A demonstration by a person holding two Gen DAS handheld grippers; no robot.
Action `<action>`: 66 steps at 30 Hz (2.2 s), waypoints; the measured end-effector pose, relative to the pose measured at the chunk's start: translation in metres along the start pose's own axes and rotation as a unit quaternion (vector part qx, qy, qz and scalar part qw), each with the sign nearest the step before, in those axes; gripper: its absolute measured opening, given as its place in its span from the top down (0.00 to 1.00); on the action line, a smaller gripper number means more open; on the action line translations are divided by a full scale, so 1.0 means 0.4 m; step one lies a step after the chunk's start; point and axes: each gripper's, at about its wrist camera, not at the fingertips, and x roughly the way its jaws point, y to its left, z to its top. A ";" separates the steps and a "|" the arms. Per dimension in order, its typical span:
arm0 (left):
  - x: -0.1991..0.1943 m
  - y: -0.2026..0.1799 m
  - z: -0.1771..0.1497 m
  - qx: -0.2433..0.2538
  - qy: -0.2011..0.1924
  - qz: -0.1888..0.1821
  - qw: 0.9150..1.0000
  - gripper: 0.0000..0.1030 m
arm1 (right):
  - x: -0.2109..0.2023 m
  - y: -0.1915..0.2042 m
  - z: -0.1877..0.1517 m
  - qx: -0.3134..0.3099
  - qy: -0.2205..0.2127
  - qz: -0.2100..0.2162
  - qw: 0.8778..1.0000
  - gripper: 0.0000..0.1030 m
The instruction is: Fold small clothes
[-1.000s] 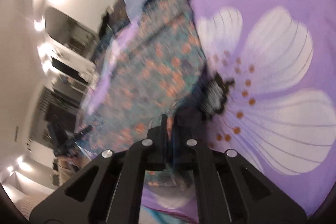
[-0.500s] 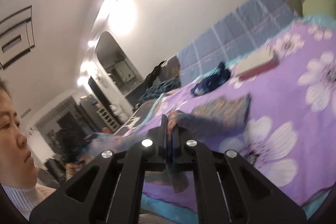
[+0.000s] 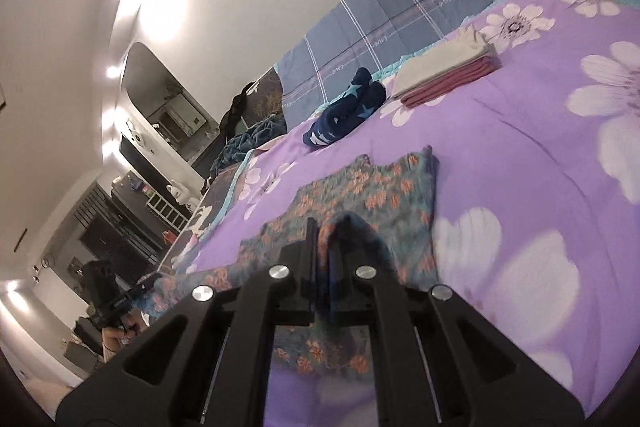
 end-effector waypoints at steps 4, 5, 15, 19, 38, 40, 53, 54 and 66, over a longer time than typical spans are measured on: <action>0.105 0.058 0.094 0.005 0.011 0.021 1.000 0.95 | 0.138 -0.026 0.105 0.002 0.007 -0.010 1.000 0.96; 0.135 0.077 0.114 0.003 0.012 0.026 1.000 0.95 | 0.169 -0.036 0.127 0.004 0.008 -0.015 1.000 0.95; 0.498 0.292 0.063 -0.083 0.116 0.061 0.988 0.94 | 0.454 -0.266 0.116 0.079 0.084 -0.115 0.987 0.95; 0.458 0.294 0.071 -0.096 0.107 0.049 0.988 0.83 | 0.426 -0.245 0.128 0.060 0.089 -0.111 0.988 0.90; 0.433 0.241 0.240 -0.084 0.037 0.098 0.991 0.92 | 0.394 -0.172 0.252 0.058 0.058 -0.096 0.992 0.94; 0.500 0.262 0.265 -0.060 0.053 0.181 0.980 0.88 | 0.443 -0.201 0.297 0.066 0.043 -0.171 0.982 0.81; 0.599 0.355 0.172 -0.084 0.140 0.177 0.970 0.28 | 0.554 -0.263 0.270 0.005 0.138 -0.154 0.978 0.48; 0.608 0.361 0.174 -0.083 0.137 0.175 0.972 0.28 | 0.574 -0.255 0.271 -0.005 0.151 -0.152 0.977 0.48; 0.536 0.320 0.241 -0.031 0.077 0.162 0.983 0.98 | 0.563 -0.180 0.353 -0.041 0.074 -0.134 0.987 0.94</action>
